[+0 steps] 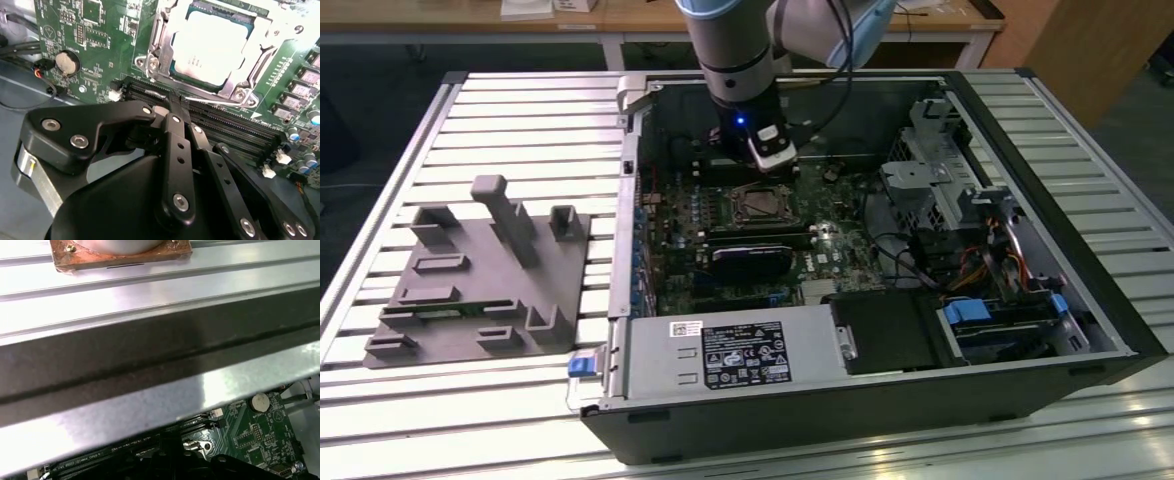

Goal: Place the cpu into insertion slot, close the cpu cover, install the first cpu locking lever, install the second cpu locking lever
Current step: 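Install the first cpu locking lever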

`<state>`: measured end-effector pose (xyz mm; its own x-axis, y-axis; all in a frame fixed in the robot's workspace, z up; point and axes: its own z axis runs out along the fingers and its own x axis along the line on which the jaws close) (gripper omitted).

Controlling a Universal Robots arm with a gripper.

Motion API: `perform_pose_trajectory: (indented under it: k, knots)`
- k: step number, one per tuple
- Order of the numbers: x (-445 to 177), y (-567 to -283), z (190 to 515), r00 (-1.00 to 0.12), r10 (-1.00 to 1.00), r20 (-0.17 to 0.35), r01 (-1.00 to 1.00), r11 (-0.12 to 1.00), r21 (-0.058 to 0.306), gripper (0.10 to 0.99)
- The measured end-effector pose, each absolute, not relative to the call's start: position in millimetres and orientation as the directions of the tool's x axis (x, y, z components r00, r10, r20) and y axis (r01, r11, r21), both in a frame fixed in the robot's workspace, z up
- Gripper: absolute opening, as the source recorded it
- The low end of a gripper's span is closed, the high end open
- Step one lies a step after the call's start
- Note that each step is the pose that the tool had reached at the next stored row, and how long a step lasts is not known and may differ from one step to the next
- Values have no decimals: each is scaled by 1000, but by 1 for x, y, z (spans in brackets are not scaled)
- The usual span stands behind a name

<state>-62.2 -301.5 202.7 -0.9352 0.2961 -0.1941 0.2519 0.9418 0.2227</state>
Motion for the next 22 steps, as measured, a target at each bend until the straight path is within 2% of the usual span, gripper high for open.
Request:
perform_pose_trajectory:
  k: [22]
  knots:
    - [-63,-301,194,-920,340,-195,296,929,223,106]
